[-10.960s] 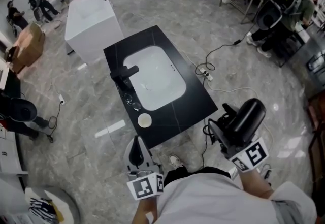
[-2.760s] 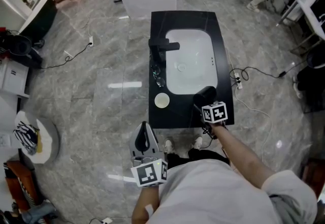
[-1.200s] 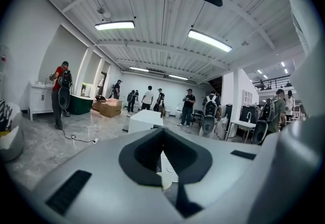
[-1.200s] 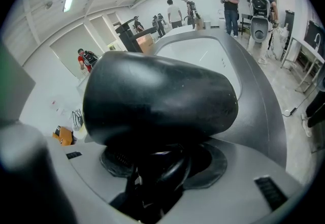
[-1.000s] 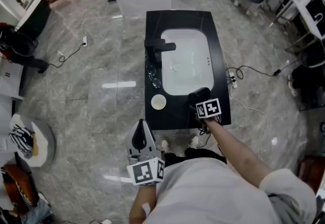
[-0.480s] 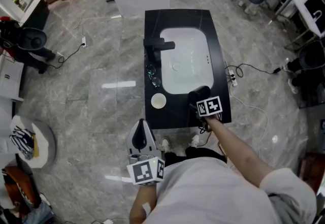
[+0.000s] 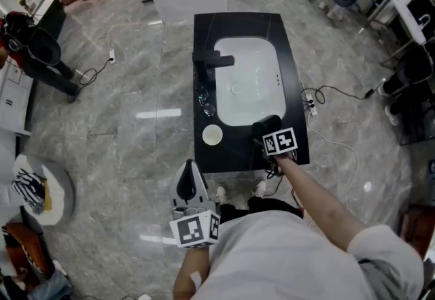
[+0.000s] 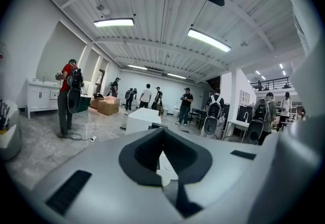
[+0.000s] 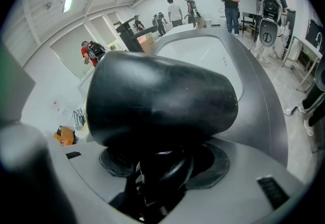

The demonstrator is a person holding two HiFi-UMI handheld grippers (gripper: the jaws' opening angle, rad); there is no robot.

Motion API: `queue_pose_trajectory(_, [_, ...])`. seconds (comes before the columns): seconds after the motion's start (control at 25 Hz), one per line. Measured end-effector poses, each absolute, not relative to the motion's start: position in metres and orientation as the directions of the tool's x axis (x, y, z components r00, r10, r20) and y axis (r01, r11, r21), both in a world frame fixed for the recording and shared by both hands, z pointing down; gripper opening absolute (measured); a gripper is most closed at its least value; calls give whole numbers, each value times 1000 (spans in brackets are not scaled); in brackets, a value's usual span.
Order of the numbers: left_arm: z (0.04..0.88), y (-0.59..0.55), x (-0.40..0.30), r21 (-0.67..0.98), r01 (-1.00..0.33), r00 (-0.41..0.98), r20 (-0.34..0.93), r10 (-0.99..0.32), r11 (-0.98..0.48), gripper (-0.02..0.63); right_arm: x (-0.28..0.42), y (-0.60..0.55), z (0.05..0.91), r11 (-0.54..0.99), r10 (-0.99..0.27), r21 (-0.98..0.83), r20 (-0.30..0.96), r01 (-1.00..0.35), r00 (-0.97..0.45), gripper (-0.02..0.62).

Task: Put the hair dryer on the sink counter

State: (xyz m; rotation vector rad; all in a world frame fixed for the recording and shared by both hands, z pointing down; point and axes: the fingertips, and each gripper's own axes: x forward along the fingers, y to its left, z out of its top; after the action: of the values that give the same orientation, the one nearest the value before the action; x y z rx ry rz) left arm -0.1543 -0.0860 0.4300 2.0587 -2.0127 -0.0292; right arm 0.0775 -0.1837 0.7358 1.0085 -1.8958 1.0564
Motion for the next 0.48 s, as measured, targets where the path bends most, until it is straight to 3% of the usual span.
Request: queue_pose_trajectory(0.48, [433, -86, -155, 201, -979, 52, 171, -984, -17, 2, 75, -180, 736, 337, -276, -330, 861, -882, -427, 258])
